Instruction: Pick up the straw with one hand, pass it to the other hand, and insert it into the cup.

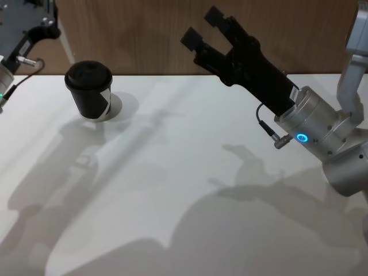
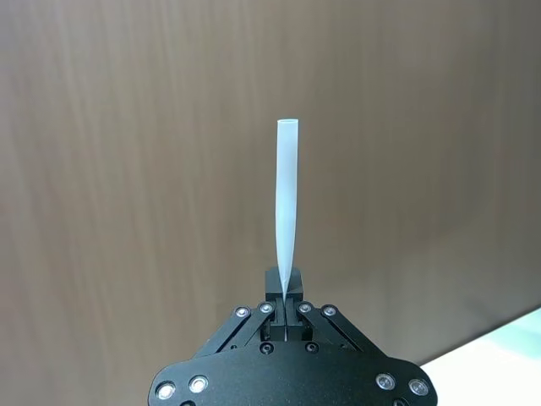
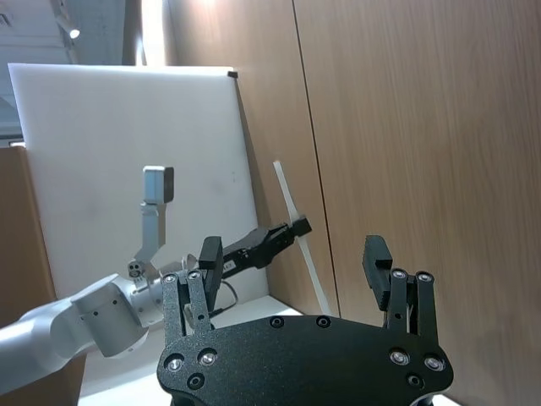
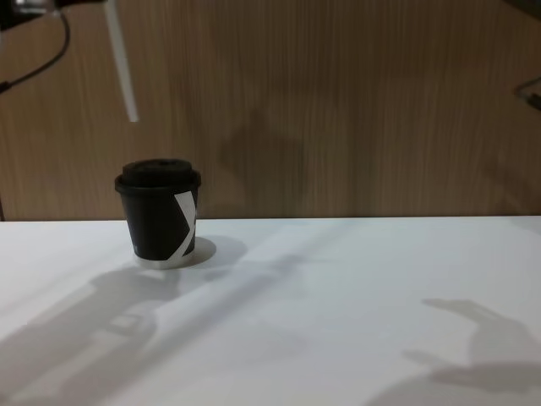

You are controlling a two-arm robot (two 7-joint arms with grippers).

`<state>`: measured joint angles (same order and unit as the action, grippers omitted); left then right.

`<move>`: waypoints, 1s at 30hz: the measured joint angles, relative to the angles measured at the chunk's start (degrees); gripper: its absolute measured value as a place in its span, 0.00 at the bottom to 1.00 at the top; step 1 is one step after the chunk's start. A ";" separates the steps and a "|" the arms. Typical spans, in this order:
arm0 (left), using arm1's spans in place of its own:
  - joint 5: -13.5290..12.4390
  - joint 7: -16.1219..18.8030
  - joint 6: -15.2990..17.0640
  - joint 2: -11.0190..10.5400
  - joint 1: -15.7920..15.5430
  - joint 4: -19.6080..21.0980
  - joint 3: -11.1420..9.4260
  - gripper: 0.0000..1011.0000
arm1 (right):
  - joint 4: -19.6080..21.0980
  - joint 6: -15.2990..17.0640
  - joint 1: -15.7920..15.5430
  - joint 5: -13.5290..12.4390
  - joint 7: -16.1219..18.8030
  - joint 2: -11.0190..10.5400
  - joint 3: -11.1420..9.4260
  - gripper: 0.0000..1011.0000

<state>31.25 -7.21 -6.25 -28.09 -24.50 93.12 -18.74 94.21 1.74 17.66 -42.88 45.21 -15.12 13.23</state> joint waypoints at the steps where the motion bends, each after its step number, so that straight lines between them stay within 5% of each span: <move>1: -0.51 0.59 0.14 0.00 -0.11 -0.61 0.13 0.01 | 0.00 0.00 0.00 0.00 0.00 0.00 0.00 0.99; 15: -3.34 2.40 1.86 0.38 -2.11 -5.42 0.55 0.01 | 0.00 0.00 -0.01 0.00 0.00 0.00 0.00 0.99; 30: -3.96 -1.05 2.17 -0.01 -4.47 -7.74 0.72 0.00 | 0.00 0.00 0.00 0.00 0.00 0.00 0.00 0.99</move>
<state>27.29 -8.26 -4.07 -28.10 -28.97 85.38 -18.02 94.20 1.74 17.65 -42.89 45.21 -15.12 13.23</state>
